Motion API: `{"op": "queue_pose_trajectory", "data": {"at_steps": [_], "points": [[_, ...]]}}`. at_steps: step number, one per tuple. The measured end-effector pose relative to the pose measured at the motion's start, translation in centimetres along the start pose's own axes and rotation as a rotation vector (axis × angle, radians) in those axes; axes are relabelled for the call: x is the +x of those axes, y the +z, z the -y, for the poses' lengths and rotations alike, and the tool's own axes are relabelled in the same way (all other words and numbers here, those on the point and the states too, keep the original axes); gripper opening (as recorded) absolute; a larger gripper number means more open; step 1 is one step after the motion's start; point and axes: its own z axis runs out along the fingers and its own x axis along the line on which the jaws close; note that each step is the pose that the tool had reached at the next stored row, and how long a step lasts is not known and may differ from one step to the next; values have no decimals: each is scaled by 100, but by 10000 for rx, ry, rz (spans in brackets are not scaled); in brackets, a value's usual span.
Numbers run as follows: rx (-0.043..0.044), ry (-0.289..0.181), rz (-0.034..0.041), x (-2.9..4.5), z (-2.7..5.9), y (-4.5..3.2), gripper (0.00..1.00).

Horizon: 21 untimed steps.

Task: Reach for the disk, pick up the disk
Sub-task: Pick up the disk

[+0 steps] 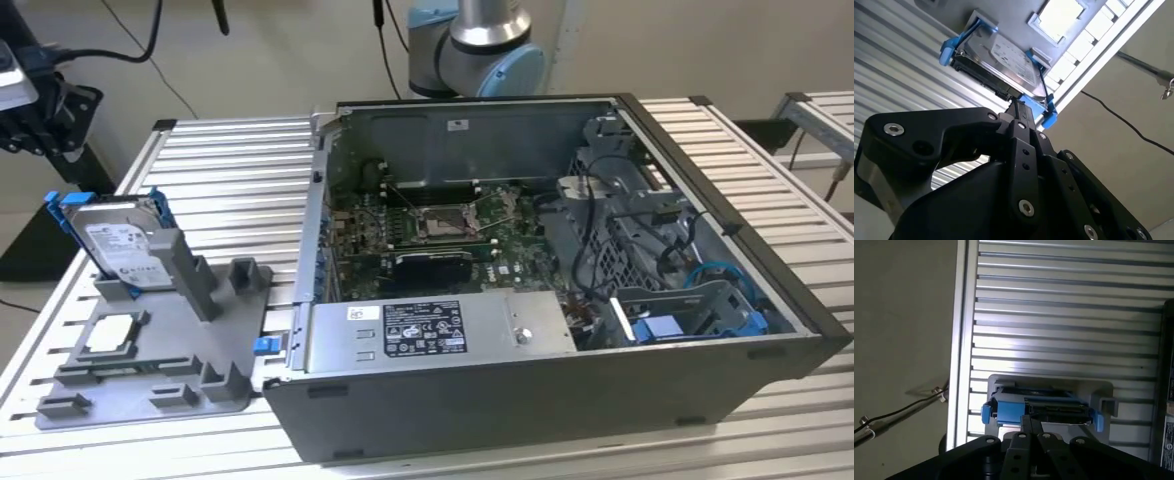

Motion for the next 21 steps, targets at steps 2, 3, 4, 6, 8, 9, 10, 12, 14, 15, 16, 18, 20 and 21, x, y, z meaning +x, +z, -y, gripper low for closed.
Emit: {"op": "queue_pose_trajectory", "data": {"at_steps": [2,3,4,6,8,9,10,12,14,15,16,18,20,21], "points": [[1,-269,-10,0,0,0,0],[0,-417,-15,0,0,1,0],[1,-566,-21,0,0,0,0],[1,-849,-32,0,0,0,0],[2,-1134,-43,0,0,-1,0],[2,-1267,-49,0,0,-1,0],[2,-1414,-54,0,0,-1,0],[3,-1730,-67,0,0,-1,0],[3,-2055,-79,0,0,-1,0],[3,-2209,-85,0,0,-1,0],[3,-2385,-92,0,0,-1,0],[4,-2705,-104,0,0,-1,0],[5,-3015,-116,0,0,-1,0],[5,-3184,-122,0,0,-1,0]]}}
